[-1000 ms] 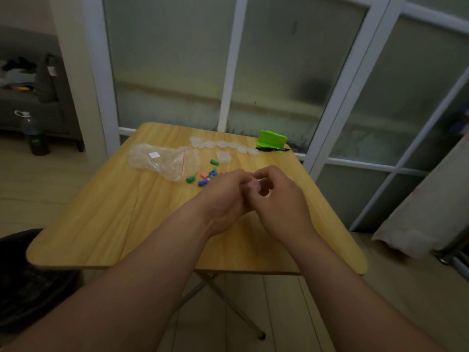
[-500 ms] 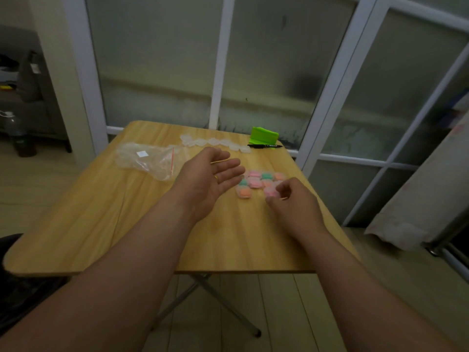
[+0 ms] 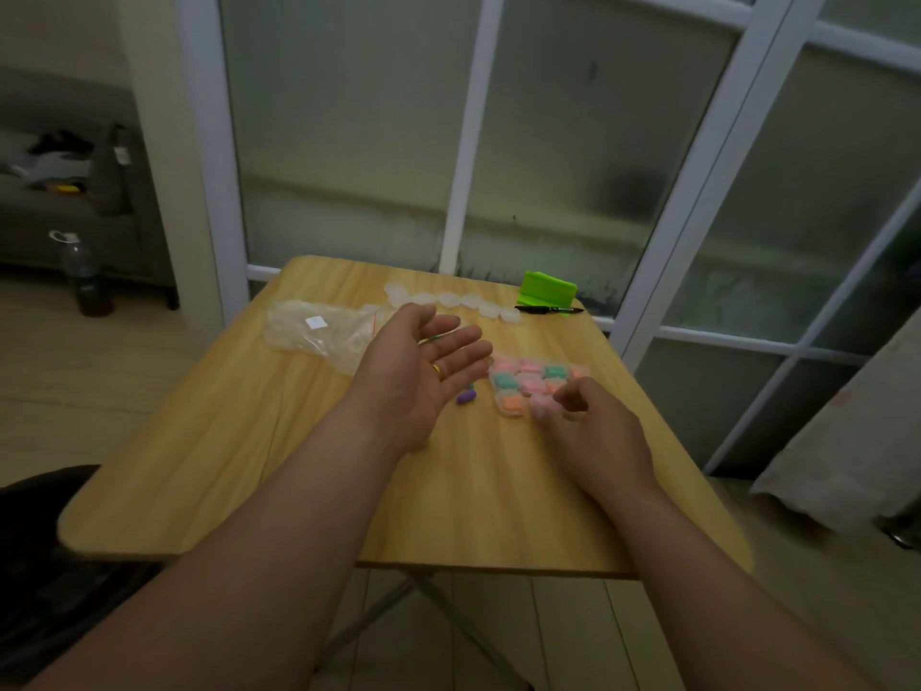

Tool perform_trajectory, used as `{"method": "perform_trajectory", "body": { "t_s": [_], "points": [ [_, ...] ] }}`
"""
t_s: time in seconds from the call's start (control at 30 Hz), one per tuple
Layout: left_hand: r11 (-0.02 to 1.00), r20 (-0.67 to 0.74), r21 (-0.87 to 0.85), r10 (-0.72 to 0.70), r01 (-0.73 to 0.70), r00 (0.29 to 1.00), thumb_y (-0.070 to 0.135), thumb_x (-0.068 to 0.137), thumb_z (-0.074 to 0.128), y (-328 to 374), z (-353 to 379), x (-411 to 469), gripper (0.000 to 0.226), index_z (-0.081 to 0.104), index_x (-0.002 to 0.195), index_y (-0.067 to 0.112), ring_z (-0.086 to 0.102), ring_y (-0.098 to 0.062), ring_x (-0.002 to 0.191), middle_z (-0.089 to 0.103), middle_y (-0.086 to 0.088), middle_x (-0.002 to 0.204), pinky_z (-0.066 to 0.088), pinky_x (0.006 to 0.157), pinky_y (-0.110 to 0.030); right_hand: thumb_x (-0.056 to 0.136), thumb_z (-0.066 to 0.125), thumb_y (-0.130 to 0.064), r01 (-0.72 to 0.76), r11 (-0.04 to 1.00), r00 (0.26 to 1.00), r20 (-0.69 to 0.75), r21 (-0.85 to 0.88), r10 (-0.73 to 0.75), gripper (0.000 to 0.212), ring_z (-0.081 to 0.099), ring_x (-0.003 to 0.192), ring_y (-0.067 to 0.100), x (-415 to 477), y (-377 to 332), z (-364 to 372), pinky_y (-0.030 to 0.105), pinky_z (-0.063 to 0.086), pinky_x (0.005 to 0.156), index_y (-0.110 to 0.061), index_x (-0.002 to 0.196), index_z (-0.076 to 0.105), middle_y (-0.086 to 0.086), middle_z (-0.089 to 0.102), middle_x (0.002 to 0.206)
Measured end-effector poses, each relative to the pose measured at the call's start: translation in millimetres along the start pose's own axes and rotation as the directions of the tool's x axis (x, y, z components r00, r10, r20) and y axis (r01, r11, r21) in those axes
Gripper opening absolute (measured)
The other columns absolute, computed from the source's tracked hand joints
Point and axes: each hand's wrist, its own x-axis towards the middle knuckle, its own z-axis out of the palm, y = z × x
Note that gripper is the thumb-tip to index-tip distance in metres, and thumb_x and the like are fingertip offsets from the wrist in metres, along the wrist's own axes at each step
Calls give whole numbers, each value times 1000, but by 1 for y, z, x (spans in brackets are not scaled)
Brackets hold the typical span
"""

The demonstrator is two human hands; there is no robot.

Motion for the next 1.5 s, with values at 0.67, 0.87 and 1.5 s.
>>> {"method": "perform_trajectory", "body": {
  "t_s": [0.67, 0.87, 1.5],
  "points": [
    [939, -191, -262, 174, -221, 966, 32, 103, 53, 86, -69, 27, 31, 65, 116, 7, 68, -27, 93, 70, -13, 105, 62, 79, -35, 100, 64, -30, 350, 931, 924, 203, -102, -325, 26, 66, 105, 19, 123, -108, 85, 35, 52, 86, -26, 125, 67, -7, 70, 113],
    [923, -211, -294, 190, -248, 959, 32, 104, 53, 92, -78, 34, 41, 66, 129, 2, 68, -29, 99, 69, -15, 112, 62, 83, -38, 105, 58, -26, 461, 880, 837, 384, -114, -389, 37, 64, 121, 20, 156, -144, 134, 39, 52, 102, -32, 141, 61, -3, 69, 132],
    [951, -231, -247, 129, -187, 964, 31, 102, 54, 87, -77, 38, 32, 69, 116, 6, 67, -28, 93, 71, -13, 105, 60, 83, -39, 96, 68, -24, 548, 801, 783, 486, -242, -389, 43, 62, 121, 25, 180, -162, 136, 34, 50, 96, -33, 138, 62, 2, 63, 137]
  ]
}}
